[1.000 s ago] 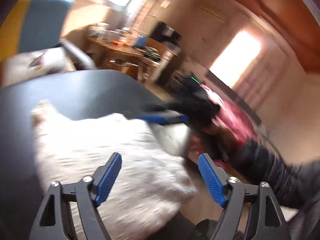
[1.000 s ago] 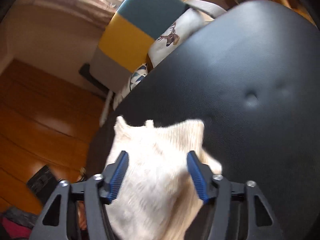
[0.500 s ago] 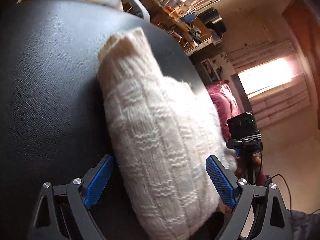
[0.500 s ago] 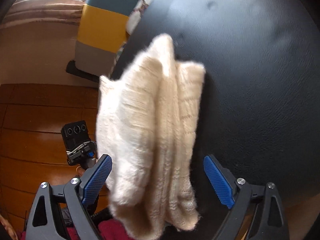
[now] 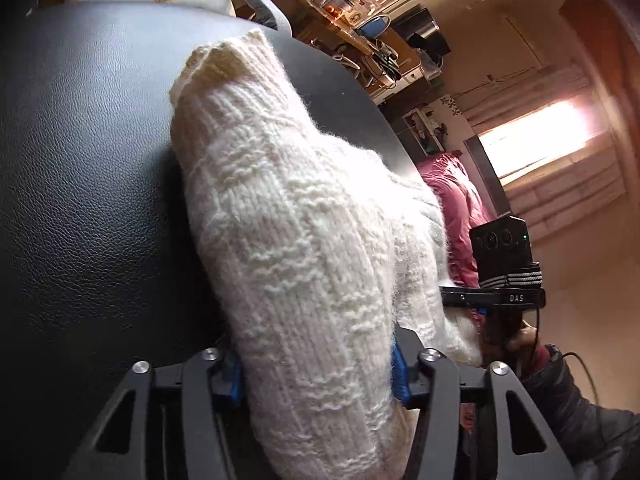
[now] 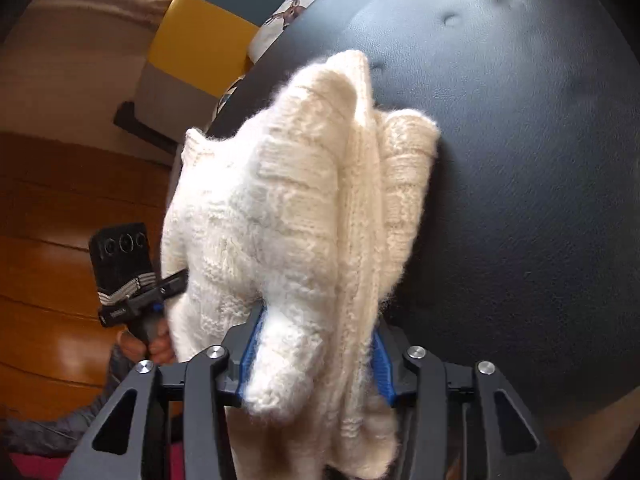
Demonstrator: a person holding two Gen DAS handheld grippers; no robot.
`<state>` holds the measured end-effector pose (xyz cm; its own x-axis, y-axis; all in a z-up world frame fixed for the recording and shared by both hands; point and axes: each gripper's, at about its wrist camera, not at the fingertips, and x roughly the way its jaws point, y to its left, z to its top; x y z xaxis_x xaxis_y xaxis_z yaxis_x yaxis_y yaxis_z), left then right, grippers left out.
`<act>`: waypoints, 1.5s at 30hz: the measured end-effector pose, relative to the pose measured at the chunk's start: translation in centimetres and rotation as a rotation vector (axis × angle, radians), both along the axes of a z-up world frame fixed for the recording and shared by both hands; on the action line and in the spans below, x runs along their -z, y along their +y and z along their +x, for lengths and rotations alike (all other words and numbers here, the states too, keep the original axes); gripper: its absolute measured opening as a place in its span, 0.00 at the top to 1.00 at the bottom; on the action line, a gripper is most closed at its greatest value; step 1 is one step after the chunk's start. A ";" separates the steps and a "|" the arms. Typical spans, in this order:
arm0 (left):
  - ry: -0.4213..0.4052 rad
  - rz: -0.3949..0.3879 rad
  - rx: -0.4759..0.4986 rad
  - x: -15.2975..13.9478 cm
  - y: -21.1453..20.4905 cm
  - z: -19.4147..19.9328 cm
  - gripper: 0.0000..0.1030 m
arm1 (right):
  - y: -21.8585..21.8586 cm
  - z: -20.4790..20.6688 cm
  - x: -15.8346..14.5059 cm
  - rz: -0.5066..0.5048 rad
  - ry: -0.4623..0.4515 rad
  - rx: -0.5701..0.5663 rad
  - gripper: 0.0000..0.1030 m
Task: Fold clothes
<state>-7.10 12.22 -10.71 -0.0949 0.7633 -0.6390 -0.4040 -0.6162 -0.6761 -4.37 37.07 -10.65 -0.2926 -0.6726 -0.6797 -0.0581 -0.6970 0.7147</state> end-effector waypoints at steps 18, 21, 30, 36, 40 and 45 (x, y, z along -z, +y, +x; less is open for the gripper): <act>0.311 0.062 0.303 -8.2 16.6 -4.8 0.55 | 10.0 5.8 -6.2 0.033 0.265 0.378 0.64; 0.322 0.011 0.349 -8.1 22.1 -7.0 0.55 | 13.4 4.7 -4.9 0.080 0.238 0.477 0.64; 0.160 -0.146 0.288 -0.8 24.7 -11.6 0.37 | 18.1 2.9 1.4 0.110 0.151 0.576 0.53; 0.209 -0.183 0.179 -2.6 20.5 -11.5 0.28 | 18.6 5.2 -4.1 0.314 0.304 0.614 0.53; 0.344 -0.165 0.132 -5.0 19.2 -10.4 0.27 | 14.1 4.8 -9.7 0.490 0.493 0.493 0.53; 0.407 -0.192 0.229 -5.0 24.1 -8.8 0.26 | 10.2 2.3 -6.9 0.714 0.405 0.247 0.54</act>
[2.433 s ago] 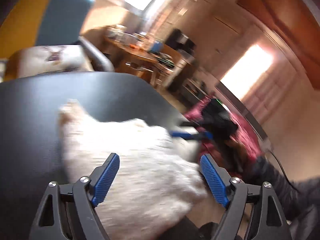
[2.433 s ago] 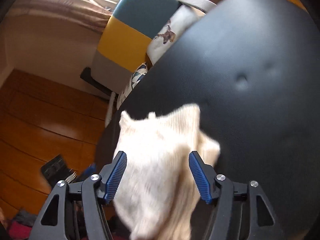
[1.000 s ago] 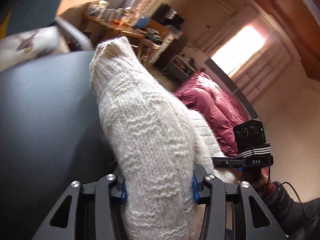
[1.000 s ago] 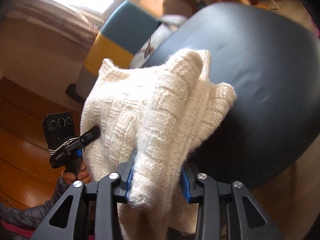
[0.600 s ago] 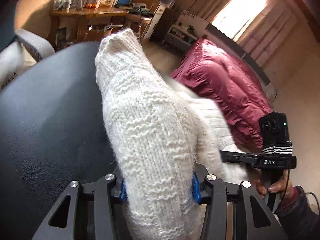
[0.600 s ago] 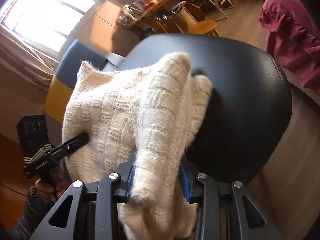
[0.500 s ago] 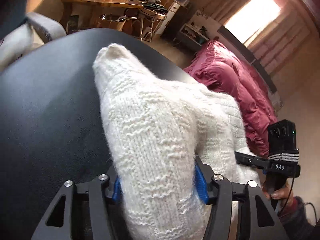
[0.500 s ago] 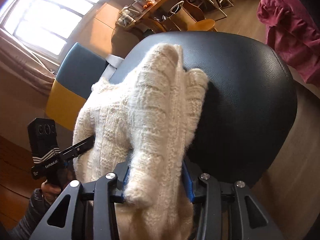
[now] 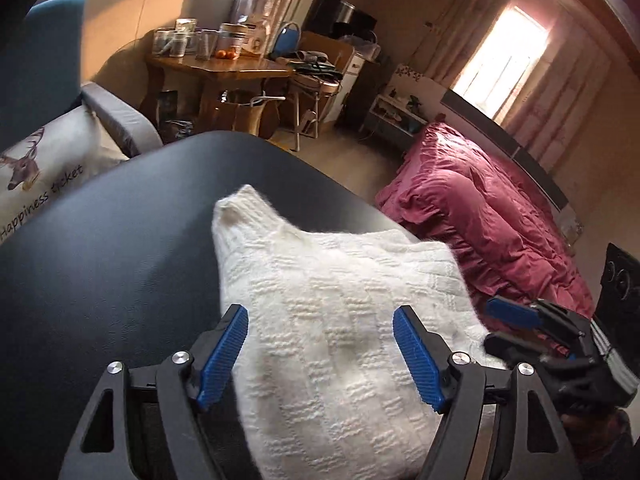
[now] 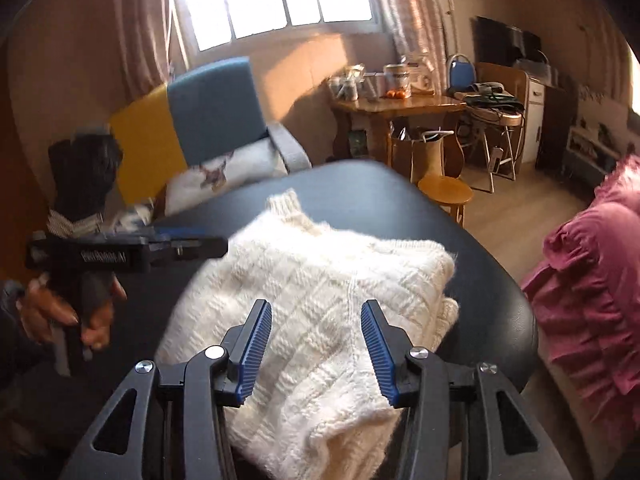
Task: Fold clothes
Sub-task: 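Release the sweater and withdraw both grippers from the folded stack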
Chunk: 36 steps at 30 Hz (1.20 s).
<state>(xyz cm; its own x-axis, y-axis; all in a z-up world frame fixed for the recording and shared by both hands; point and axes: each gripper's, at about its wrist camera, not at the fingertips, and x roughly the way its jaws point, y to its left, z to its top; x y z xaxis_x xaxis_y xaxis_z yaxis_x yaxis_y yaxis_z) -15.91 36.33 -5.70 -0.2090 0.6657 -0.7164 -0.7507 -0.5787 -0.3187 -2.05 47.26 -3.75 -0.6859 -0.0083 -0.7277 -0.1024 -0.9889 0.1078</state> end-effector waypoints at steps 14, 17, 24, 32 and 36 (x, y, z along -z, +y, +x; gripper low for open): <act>0.050 -0.064 -0.043 1.9 2.1 2.0 0.24 | 1.6 4.6 6.1 -0.035 0.049 0.053 0.57; 0.057 -0.078 -0.127 0.4 0.9 2.4 0.20 | 1.4 4.3 4.1 -0.059 0.046 0.124 0.56; 0.221 -0.132 -0.344 -3.4 -4.5 6.4 0.07 | -1.6 5.3 -0.9 0.011 0.116 0.277 0.55; 0.337 -0.068 -0.377 -8.5 -8.9 12.1 0.06 | -6.3 5.0 -2.6 0.056 0.132 0.228 0.55; 0.405 -0.091 -0.391 -11.1 -9.5 14.3 0.06 | -8.3 5.0 -3.1 0.073 0.135 0.158 0.55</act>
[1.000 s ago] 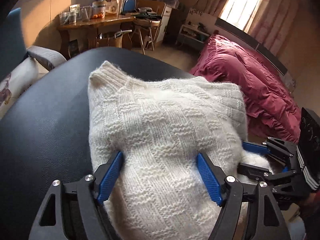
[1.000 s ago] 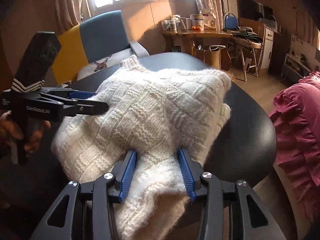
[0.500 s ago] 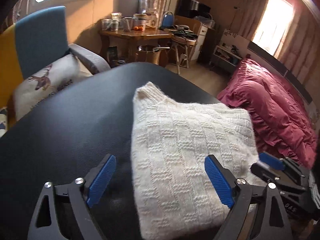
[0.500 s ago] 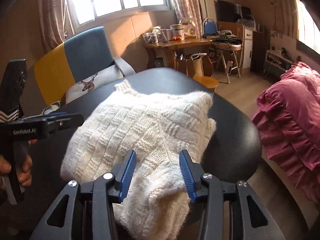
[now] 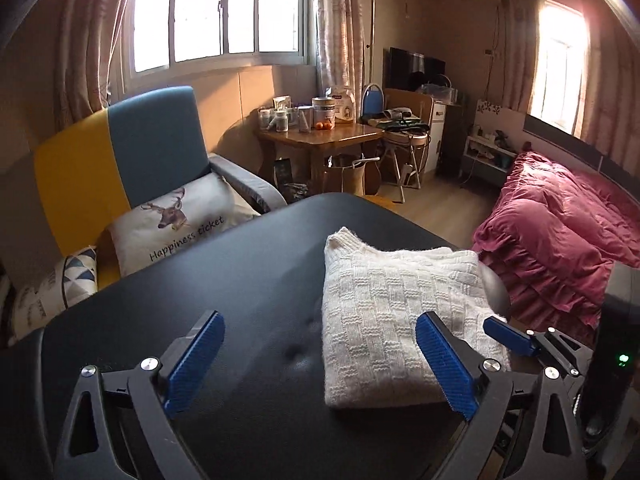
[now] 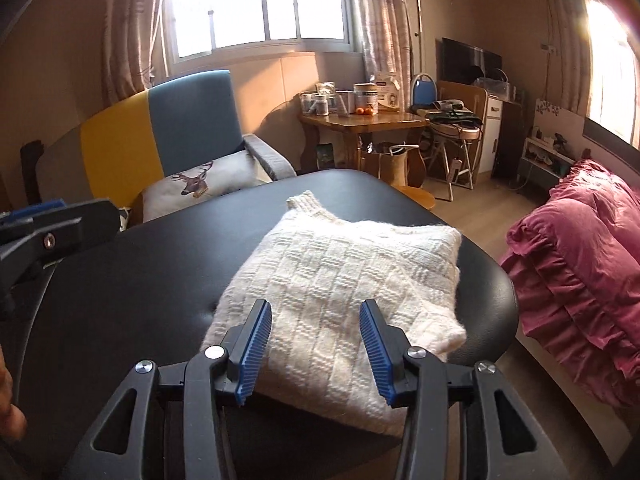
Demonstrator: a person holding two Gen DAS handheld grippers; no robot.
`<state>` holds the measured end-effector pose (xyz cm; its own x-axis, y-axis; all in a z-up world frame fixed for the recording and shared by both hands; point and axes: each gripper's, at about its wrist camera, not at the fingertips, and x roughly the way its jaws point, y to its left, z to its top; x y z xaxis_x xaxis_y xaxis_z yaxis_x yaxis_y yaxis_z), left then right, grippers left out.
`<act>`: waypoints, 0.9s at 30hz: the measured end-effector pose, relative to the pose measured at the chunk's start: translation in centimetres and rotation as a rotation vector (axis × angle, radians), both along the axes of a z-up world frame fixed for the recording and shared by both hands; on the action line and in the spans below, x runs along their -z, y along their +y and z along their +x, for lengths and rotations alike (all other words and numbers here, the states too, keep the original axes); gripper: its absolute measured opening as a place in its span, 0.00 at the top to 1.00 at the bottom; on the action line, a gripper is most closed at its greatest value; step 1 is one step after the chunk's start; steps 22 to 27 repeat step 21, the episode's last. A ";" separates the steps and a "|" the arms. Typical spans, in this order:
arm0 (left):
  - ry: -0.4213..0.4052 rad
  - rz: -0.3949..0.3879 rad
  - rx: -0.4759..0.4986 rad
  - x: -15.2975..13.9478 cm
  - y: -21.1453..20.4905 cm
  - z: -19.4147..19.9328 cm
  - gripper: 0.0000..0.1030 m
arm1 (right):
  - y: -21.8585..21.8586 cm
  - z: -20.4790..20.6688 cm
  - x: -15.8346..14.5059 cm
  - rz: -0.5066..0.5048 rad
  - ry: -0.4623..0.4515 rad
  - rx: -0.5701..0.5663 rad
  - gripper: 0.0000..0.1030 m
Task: Fold clothes
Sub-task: 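Release the sweater and withdraw both grippers from the folded stack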
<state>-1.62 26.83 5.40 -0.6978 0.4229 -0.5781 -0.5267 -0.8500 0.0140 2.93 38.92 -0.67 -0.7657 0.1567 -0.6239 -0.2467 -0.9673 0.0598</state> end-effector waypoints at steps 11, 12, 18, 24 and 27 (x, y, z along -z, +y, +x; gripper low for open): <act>0.018 0.071 -0.004 -2.9 -1.1 2.2 0.06 | -1.2 0.5 0.4 0.026 -0.048 -0.036 0.55; 0.015 0.063 0.001 -2.9 -0.9 2.2 0.06 | -1.3 0.5 0.5 0.030 -0.052 -0.036 0.55; 0.037 0.031 0.001 -2.1 -0.3 2.7 0.09 | -1.3 0.2 1.2 0.052 -0.077 -0.041 0.55; 0.024 0.027 0.003 -1.7 -0.3 2.5 0.09 | -1.0 0.1 1.5 0.043 -0.079 -0.036 0.55; 0.024 0.027 0.003 -1.7 -0.3 2.5 0.09 | -1.0 0.1 1.5 0.043 -0.079 -0.036 0.55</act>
